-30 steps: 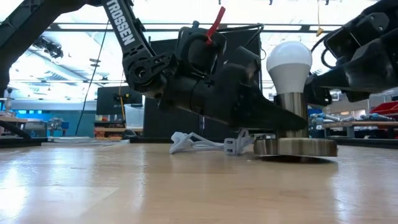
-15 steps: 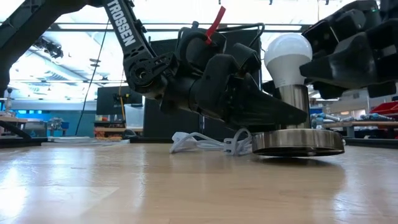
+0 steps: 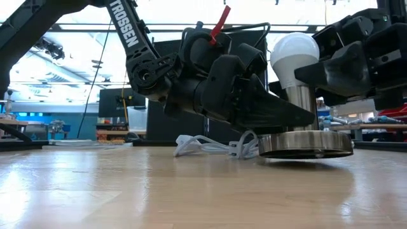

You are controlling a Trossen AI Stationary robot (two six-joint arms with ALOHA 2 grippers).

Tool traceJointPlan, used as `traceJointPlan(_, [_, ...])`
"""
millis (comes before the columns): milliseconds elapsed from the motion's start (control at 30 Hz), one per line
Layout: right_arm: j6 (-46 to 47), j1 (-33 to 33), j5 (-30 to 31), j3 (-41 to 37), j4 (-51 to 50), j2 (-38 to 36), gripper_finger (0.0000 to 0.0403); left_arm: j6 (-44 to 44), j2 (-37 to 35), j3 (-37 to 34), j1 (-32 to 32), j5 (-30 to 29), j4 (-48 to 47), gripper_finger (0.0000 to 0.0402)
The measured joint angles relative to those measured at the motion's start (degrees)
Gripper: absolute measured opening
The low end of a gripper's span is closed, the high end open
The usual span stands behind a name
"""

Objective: Screw lightbulb
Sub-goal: Insert the lightbulb into the lamp

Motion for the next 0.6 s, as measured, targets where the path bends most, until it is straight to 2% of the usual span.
traceJointPlan(167, [0.96,0.06,0.12,-0.07,-0.24,-0.08,0.0176,0.54,-0.04,0.02,-0.01,-0.78,0.09,0.0193])
traceJointPlan(333, [3.05,0.33,1.99,-0.54,-0.26,-0.08,0.0168,0.66,-0.15,0.06,-0.09,-3.12,-0.79,0.0193])
traceJointPlan(600, [5.99,4.22,15.03,-2.58,0.31,-0.24,0.0176,0.11,-0.35,0.26,-0.30,-14.09,-2.83,0.0193])
